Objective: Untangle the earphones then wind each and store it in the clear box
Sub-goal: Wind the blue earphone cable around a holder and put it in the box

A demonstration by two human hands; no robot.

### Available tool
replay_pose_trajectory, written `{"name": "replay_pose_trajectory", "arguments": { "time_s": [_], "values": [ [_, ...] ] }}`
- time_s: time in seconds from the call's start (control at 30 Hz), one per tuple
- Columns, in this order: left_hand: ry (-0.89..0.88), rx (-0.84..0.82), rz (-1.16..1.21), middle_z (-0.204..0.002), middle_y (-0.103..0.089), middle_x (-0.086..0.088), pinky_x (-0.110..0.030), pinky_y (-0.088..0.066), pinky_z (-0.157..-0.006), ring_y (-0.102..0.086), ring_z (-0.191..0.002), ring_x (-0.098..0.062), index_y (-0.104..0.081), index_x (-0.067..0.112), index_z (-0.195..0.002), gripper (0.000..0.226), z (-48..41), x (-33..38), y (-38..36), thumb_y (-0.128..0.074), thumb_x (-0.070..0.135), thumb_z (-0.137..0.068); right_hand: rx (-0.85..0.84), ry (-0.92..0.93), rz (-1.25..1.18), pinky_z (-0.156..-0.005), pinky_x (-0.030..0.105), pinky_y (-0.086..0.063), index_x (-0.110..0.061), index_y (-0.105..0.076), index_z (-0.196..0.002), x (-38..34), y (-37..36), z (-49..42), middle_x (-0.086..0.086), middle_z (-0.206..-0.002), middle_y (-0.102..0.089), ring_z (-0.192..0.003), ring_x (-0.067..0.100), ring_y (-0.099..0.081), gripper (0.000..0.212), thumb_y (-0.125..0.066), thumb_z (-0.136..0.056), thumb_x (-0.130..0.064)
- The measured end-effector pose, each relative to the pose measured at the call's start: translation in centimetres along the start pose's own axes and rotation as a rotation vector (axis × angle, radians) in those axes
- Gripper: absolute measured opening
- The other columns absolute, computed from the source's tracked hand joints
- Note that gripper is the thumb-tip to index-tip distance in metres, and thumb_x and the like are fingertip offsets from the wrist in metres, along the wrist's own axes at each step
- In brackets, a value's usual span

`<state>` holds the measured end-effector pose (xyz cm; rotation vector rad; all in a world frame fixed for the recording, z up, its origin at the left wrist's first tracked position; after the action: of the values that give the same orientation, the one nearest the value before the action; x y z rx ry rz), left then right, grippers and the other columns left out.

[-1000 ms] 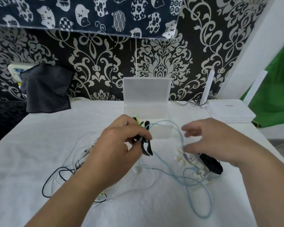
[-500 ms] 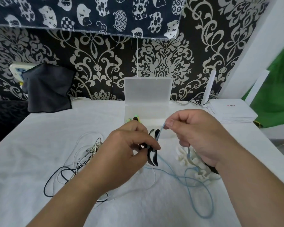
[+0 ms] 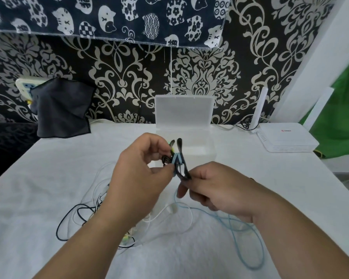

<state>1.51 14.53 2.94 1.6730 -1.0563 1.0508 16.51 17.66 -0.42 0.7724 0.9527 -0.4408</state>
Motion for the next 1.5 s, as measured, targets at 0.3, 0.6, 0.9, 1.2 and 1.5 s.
{"name": "replay_pose_trajectory", "arguments": {
  "time_s": [0.3,0.6,0.9,1.2,1.5],
  "values": [
    [-0.041,-0.003,-0.237,-0.089,-0.063,0.019,-0.015,-0.053,-0.068,-0.063,-0.084,-0.006,-0.059,0.037,-0.089,0.041,0.2,0.3,0.1,-0.069,-0.002,-0.079,0.011,0.065,0.134,-0.055,0.021,-0.028,-0.016,-0.076,-0.082,-1.5,1.0,1.3,-0.018,-0.045,-0.043,-0.043,0.0,-0.042,0.024,-0.06,-0.096,-0.027],
    [0.041,0.034,-0.126,-0.082,-0.065,0.016,-0.016,-0.051,-0.061,-0.061,-0.078,-0.003,-0.06,0.032,-0.09,0.041,0.1,-0.7,0.0,-0.073,-0.005,-0.077,-0.08,0.097,0.024,-0.049,0.029,-0.019,-0.01,-0.066,-0.064,-2.4,0.9,2.1,-0.001,-0.051,-0.034,-0.048,0.013,-0.026,0.028,-0.058,-0.091,-0.015],
    [-0.039,-0.093,-0.277,-0.09,-0.063,0.017,-0.026,-0.055,-0.065,-0.063,-0.069,-0.011,-0.055,0.036,-0.094,0.038,0.7,-0.2,-1.2,-0.072,0.006,-0.078,-0.022,0.128,-0.21,-0.044,0.021,-0.019,-0.004,-0.067,-0.068,-2.1,1.1,1.4,0.001,-0.051,-0.034,-0.045,0.011,-0.025,0.025,-0.056,-0.088,-0.014],
    [-0.146,-0.255,-0.23,-0.092,-0.062,0.017,-0.028,-0.057,-0.072,-0.06,-0.09,-0.008,-0.063,0.037,-0.089,0.047,1.4,1.0,-2.8,-0.065,-0.008,-0.076,0.463,0.176,0.163,-0.043,0.016,-0.028,-0.009,-0.069,-0.072,-1.8,4.1,1.1,-0.012,-0.039,-0.036,-0.039,0.006,-0.035,0.03,-0.058,-0.096,-0.021],
    [-0.022,-0.181,0.005,-0.085,-0.067,0.007,-0.034,-0.061,-0.07,-0.065,-0.086,-0.015,-0.067,0.028,-0.089,0.041,1.1,0.3,-2.1,-0.069,-0.011,-0.077,0.327,-0.003,-0.073,-0.047,0.023,-0.028,-0.017,-0.073,-0.075,0.9,3.7,0.0,-0.005,-0.053,-0.047,-0.043,0.007,-0.035,0.027,-0.057,-0.097,-0.014]
  ]
}}
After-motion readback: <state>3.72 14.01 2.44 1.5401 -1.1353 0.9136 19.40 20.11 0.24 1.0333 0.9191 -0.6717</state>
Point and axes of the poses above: each hand's wrist, its own z-axis away from the middle knuckle, its own y-axis out of the back of the hand, x = y × z, the point moved 6 cm from there along -z, towards the middle knuckle
